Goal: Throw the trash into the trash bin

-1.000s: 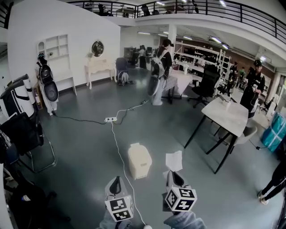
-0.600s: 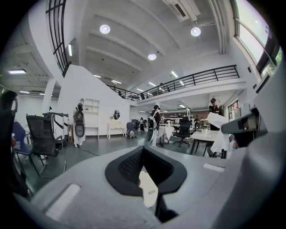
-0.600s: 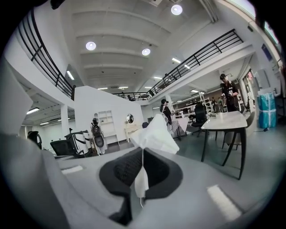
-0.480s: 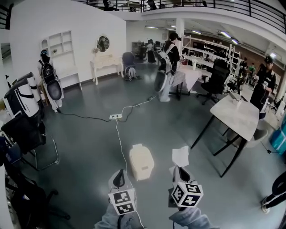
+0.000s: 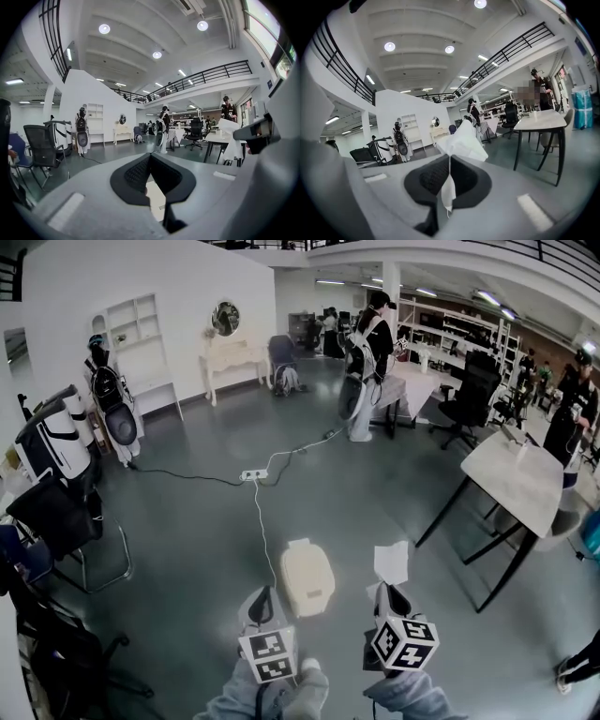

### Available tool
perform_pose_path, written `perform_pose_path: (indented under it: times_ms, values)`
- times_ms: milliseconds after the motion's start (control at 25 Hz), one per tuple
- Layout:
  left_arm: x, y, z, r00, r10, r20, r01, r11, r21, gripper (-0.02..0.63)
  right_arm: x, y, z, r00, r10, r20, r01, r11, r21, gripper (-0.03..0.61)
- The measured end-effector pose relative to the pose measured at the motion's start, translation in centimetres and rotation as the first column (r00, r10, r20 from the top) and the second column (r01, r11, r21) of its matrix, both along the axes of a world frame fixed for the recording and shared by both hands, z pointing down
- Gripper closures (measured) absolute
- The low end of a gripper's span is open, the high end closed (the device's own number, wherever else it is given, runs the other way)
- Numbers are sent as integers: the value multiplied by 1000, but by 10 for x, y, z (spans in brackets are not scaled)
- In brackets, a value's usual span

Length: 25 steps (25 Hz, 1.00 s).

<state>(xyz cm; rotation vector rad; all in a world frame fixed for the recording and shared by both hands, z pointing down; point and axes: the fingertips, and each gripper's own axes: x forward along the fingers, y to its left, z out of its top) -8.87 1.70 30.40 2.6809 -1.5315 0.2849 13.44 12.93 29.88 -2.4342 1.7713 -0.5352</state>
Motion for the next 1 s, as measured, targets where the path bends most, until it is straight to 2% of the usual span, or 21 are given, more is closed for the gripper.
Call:
perform_pose_path:
  times_ms: [280,480,600,800,1000]
  values:
    - [41,-79,17,998,-28,-58,26,999,-45,606,42,-63,12,999,-15,-37,13,998,-64,568]
    - [64,-141,34,994,-71,-78,62,991,-120,606,67,-133,6,996,-64,-65,56,992,-111,566]
    - [75,-174,46,993,-84,-87,71,988,-140,606,79,-169,8,992,-88,-95,75,988,-131,566]
    - [86,-207,71,993,-98,-63,84,978,-192,606,97,-208,28,992,-91,-84,76,983,-166,566]
    - [93,-212,93,995,-97,8,97,971,-218,606,114,-242,65,994,-107,-16,102,974,-201,566]
